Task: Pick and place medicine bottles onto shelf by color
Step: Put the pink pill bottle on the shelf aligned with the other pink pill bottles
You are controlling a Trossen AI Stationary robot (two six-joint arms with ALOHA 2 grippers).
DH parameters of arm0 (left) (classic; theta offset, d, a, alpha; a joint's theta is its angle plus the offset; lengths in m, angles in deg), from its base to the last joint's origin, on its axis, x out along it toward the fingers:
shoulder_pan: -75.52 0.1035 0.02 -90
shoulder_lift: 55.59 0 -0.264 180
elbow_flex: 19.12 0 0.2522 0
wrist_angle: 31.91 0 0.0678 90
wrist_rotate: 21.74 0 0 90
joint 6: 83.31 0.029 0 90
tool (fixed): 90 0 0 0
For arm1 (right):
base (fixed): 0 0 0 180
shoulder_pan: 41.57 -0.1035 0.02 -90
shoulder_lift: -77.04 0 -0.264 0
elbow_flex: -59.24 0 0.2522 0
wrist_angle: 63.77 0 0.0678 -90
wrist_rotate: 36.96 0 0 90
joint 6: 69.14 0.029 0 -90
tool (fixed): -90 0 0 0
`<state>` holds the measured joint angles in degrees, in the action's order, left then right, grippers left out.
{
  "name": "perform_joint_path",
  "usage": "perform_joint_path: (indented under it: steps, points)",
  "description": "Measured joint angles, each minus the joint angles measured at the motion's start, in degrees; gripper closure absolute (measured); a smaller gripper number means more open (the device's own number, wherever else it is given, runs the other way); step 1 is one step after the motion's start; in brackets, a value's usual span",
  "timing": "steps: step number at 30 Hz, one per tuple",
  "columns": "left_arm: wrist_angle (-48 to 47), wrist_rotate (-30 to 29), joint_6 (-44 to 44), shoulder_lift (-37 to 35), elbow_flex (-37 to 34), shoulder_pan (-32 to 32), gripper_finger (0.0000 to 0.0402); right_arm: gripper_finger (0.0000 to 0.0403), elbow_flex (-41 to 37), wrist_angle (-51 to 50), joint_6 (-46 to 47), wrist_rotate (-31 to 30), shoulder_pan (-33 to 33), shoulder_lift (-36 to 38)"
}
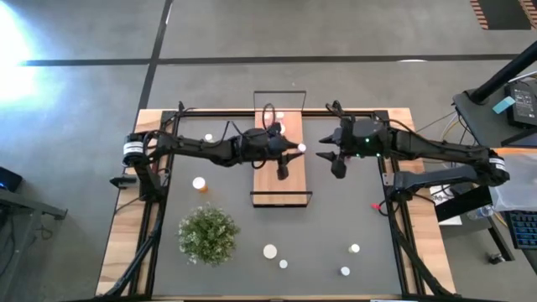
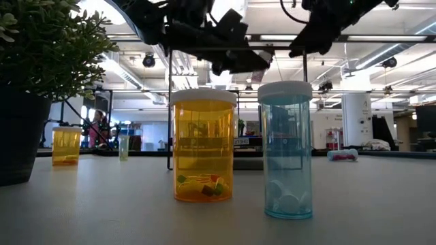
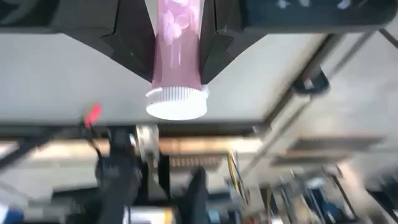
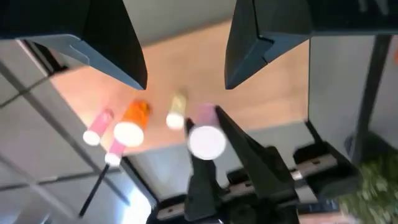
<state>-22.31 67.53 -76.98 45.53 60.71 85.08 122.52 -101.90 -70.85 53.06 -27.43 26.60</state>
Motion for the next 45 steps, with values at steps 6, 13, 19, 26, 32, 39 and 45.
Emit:
perform_joint_path:
  steps: [6,13,19,26,32,39,45]
  points:
    - [-7.9,0.7,0.0,0.0,0.0,-1.1,0.0316,0.0197,0.0,-2.4,-2.7,0.2,0.0,-2.8]
    - [-12.0,0.8,-0.1,0.0,0.0,-2.4,0.0316,0.0197,1.9,-2.1,-9.8,2.6,0.0,-8.7]
    - [-11.9,0.8,0.0,0.0,0.0,-2.7,0.0316,0.0197,7.0,-4.0,-13.8,3.2,0.0,-15.7]
    - [-12.0,0.8,0.5,0.0,-0.1,-2.8,0.0316,0.0197,12.7,-5.6,-15.6,8.6,-0.9,-22.0]
    - [-11.8,0.3,0.5,0.0,-0.1,-2.8,0.0316,0.0197,16.8,-9.8,-15.4,10.1,-1.9,-26.7]
    - [-11.4,0.2,0.5,0.0,-0.1,-2.7,0.0316,0.0197,19.2,-10.1,-15.3,10.1,-1.9,-30.1]
    - [-11.8,0.2,0.6,0.0,-0.1,-2.7,0.0316,0.0197,19.7,-10.4,-14.9,9.3,-1.9,-29.2]
